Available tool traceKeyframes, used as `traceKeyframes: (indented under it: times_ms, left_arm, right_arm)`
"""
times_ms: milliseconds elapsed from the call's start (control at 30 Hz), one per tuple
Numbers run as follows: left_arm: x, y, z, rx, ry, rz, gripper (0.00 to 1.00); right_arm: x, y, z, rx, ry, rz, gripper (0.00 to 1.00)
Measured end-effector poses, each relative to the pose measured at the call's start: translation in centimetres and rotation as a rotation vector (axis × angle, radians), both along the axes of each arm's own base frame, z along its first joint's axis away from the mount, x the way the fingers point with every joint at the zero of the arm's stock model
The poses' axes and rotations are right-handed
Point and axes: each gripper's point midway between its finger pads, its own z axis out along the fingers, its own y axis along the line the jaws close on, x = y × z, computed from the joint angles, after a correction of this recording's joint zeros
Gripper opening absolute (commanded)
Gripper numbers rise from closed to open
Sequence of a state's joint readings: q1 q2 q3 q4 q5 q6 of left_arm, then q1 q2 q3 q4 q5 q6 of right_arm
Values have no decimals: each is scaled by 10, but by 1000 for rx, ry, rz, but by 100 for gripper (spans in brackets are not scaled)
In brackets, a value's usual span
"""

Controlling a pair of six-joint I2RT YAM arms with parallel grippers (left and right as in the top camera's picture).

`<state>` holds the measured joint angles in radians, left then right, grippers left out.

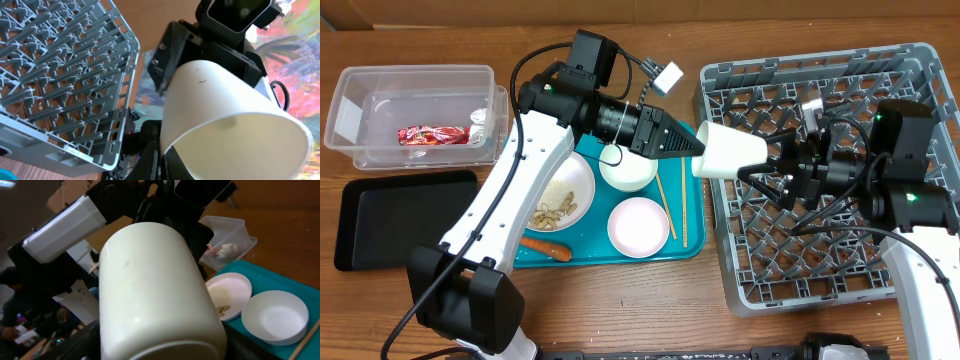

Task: Sort waste into correct bins and load items into the dishwasher
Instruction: 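Lift the cup toward the rack and hand it to the right gripper, then place the white cup in the rack's right side with the right gripper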

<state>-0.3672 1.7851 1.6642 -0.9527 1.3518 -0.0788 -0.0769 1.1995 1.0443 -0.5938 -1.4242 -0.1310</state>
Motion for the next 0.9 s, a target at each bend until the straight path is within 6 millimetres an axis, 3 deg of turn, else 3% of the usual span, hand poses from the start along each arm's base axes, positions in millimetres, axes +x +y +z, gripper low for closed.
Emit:
traceKeyframes:
  times_ms: [467, 633, 767, 900]
  left_arm:
    - [1, 0, 1, 1, 15, 3, 5]
    - [0, -1, 0, 10, 22, 6, 33]
    - [2, -2, -8, 51, 17, 23, 48]
    - [8, 3, -30, 185, 43, 89, 50]
  right_arm:
    - [0, 0, 5, 8, -35, 11, 61]
    - [2, 0, 5, 2, -56, 7, 61]
    - [7, -1, 2, -19, -54, -20, 59]
    - [20, -6, -8, -77, -33, -99, 57]
